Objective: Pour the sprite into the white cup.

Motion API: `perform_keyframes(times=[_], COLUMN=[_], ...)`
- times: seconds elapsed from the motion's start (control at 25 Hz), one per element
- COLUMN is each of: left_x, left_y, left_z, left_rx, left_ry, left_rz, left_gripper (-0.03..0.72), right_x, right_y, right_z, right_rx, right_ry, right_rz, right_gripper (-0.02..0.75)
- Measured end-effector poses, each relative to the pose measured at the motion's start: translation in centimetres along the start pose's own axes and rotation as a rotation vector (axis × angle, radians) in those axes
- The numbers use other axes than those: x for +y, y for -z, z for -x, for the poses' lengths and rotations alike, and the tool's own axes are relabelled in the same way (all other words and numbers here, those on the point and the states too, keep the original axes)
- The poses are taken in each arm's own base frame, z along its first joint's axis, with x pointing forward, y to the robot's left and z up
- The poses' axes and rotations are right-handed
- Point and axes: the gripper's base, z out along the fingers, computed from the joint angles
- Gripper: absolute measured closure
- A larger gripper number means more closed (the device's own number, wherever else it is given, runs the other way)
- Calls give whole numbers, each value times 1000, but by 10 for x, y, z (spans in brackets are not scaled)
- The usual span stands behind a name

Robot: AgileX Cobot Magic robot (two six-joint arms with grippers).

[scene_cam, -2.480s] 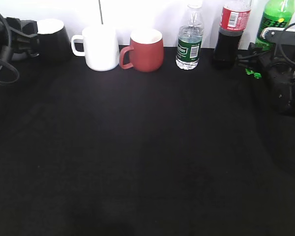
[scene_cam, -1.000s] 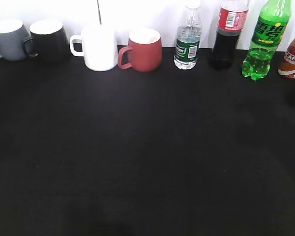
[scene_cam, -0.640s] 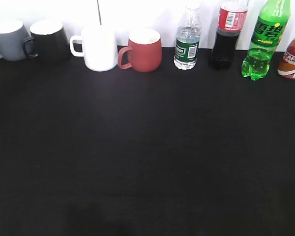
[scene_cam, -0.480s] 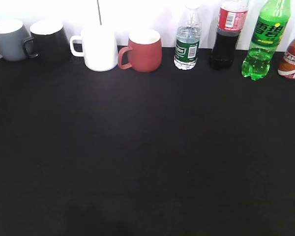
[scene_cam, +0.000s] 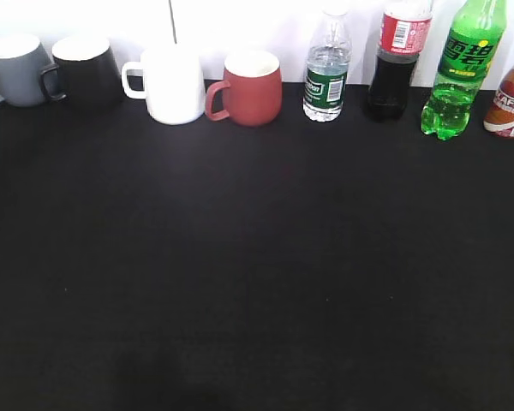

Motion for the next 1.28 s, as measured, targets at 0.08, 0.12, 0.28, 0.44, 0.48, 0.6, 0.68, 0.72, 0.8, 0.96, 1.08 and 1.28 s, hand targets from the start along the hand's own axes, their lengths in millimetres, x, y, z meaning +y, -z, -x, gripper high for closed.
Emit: perform_keyframes(times=[0.08, 0.12, 0.28, 0.44, 0.48, 0.6, 0.68, 0.72, 0.8, 0.96, 1.08, 1.28], left_x=[0, 1, 0, 0, 0, 0, 0, 0, 0, 0, 0, 0], left_y=[3, 5, 17, 17, 17, 17, 17, 17, 17, 17, 17, 17], left_z=[-1, -3, -11, -11, -11, -11, -11, -11, -11, -11, -11, -11], left_rx=[-20, -35, -128, -130, -130, -130, -130, -130, -130, -130, -130, -130], left_ry=[26, 43, 69, 74, 74, 74, 74, 74, 74, 74, 74, 74], left_rz=[42, 72, 127, 141, 143, 143, 143, 143, 143, 143, 143, 143], left_gripper=[226, 235, 260, 264, 264, 272, 275, 284, 305, 360, 378, 379], right_x=[-2, -2, 2, 2, 2, 2, 2, 2, 2, 2, 2, 2], right_y=[1, 3, 21, 20, 20, 20, 20, 20, 20, 20, 20, 20], right_z=[0, -2, -13, -14, -14, -14, -14, -14, -14, -14, -14, -14], right_rx=[-6, -30, -171, -171, -171, -172, -172, -172, -172, -172, -172, -172], right_ry=[-53, -87, -134, -134, -134, -134, -134, -134, -134, -134, -134, -134], right_rz=[-70, -122, -224, -223, -223, -223, -223, -223, -223, -223, -223, -223], right_gripper=[148, 148, 149, 149, 150, 150, 150, 150, 150, 150, 150, 150])
